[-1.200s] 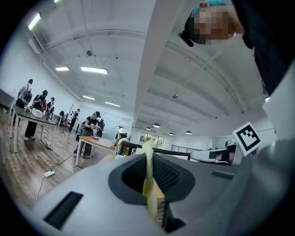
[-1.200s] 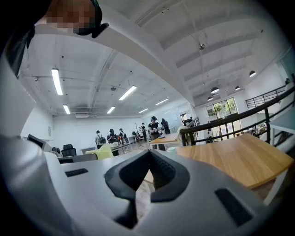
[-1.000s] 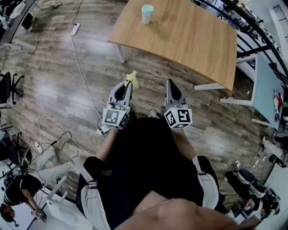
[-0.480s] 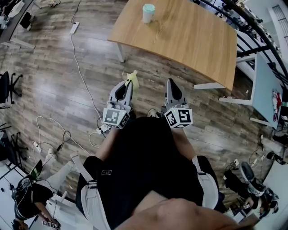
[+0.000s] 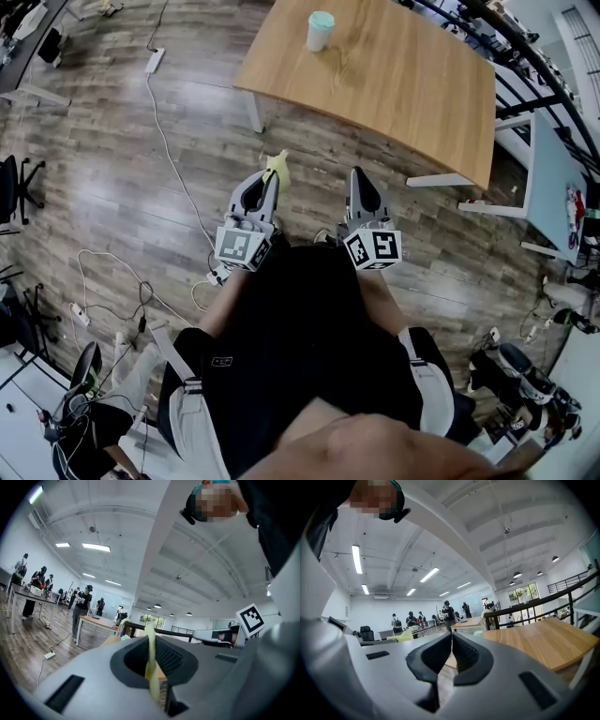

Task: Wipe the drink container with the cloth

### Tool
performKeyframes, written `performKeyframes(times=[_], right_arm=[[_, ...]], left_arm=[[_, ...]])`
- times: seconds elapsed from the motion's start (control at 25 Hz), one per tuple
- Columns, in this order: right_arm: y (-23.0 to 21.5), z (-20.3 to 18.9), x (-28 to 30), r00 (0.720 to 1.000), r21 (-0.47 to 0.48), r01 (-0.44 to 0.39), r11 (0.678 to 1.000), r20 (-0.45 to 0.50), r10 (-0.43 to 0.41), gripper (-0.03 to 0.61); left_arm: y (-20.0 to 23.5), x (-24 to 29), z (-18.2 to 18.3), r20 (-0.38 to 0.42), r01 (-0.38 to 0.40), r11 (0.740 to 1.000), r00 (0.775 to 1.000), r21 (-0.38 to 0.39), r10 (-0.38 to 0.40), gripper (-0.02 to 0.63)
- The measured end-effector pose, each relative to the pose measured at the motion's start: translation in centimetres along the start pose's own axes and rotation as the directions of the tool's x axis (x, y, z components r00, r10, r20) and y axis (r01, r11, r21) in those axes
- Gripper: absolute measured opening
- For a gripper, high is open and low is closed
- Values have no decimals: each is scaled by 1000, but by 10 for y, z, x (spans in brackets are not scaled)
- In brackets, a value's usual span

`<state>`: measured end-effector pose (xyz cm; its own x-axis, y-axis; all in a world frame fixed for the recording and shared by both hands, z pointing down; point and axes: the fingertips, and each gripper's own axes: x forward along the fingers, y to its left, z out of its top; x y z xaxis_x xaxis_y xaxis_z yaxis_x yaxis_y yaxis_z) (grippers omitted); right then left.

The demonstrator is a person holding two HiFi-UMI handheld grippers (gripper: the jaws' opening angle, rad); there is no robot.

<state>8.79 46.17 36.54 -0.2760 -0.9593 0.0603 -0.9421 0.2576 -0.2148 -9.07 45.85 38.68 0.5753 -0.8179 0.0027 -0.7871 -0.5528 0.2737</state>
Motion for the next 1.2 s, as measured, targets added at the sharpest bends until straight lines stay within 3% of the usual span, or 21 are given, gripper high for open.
performKeyframes(times=[0.52,0.88,1.2], right_arm=[[20,-18,21,999,1,35,999,-13,-35,34],[-5,-10,78,1000,-8,-2,1000,-19,2,34],[-54,3,145,997,2,-64,998,-33,64,33]], left_arm=[[40,1,-6,-31,31,999,999,-33,-32,34],[55,55,2,-20,31,999,999,-28,-32,34],[65,129,7,-14,9,1000,1000,-25,-9,34]])
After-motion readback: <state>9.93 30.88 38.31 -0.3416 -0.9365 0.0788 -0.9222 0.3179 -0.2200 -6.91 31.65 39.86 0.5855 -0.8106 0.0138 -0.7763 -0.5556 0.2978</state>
